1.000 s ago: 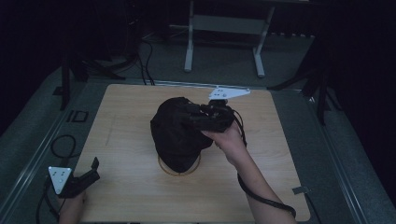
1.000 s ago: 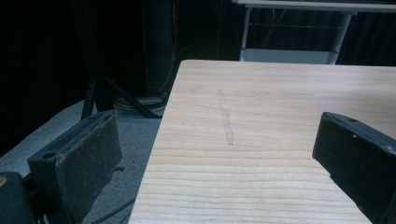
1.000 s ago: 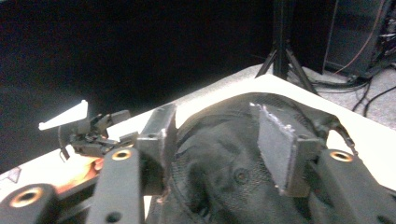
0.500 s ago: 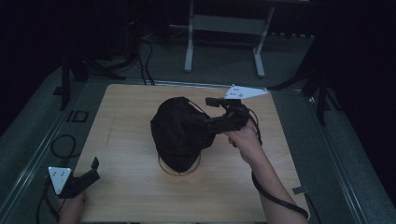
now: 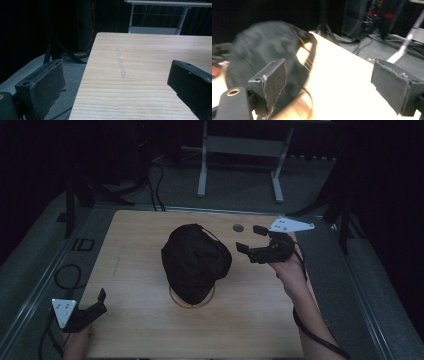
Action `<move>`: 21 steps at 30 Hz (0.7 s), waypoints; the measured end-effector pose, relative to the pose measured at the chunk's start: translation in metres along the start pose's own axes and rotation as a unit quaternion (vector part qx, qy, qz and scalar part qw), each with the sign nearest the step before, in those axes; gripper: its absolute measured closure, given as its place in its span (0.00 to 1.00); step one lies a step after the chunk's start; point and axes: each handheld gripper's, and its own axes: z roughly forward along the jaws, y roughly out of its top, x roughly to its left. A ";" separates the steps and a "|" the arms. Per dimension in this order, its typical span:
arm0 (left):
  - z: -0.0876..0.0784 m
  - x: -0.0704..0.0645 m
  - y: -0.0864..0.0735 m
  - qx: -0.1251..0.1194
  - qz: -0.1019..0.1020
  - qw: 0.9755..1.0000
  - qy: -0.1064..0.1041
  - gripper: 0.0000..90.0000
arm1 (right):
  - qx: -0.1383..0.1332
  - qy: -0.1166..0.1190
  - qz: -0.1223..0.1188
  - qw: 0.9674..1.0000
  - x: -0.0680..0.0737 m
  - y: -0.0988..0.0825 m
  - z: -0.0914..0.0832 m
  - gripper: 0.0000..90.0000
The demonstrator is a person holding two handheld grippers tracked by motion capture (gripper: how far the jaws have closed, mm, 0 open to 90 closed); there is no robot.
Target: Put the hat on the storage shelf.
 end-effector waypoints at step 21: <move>0.000 0.000 0.000 0.001 0.000 1.000 0.002 0.02 | 0.019 -0.099 0.026 0.995 -0.049 -0.108 -0.035 0.14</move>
